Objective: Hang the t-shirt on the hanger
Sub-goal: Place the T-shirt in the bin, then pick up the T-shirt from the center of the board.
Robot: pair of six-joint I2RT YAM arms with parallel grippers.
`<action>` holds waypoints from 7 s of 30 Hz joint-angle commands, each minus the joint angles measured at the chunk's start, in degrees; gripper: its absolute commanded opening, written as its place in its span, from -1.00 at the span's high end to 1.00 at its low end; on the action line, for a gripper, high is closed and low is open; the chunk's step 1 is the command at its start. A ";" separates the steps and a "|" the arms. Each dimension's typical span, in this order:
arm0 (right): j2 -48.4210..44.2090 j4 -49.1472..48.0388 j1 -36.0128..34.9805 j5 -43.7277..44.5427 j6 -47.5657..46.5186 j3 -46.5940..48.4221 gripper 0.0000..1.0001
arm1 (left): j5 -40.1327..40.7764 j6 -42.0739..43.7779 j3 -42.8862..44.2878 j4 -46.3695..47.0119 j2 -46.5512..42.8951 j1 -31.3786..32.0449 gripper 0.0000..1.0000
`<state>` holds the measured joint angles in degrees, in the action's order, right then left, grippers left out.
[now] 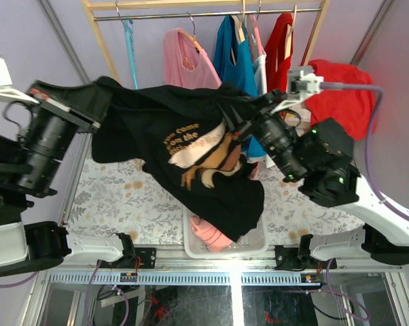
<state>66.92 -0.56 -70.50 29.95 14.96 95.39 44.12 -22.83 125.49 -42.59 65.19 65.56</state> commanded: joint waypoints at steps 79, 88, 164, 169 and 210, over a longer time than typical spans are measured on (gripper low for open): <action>-11.95 32.75 -5.69 -16.68 1.80 -33.49 -0.26 | -4.50 -17.10 -54.49 8.40 -13.05 -0.12 1.00; -7.28 33.29 -6.67 -7.59 0.42 -30.01 0.00 | -4.15 -16.47 -52.48 7.80 -13.85 -0.14 1.00; 44.94 -0.12 7.62 -62.81 8.11 42.90 1.00 | 10.42 14.66 -21.32 22.07 -24.66 -0.22 1.00; 36.90 2.10 7.60 -60.74 4.88 30.66 1.00 | 15.64 5.51 -27.28 11.44 -24.65 -0.13 1.00; -3.05 1.48 7.64 -39.74 4.53 -26.33 1.00 | 17.05 -32.50 -48.57 -27.95 -19.12 -0.25 0.99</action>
<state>62.48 4.78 -63.13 -10.00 19.31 66.78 57.45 -55.22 73.30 -70.72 45.58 65.52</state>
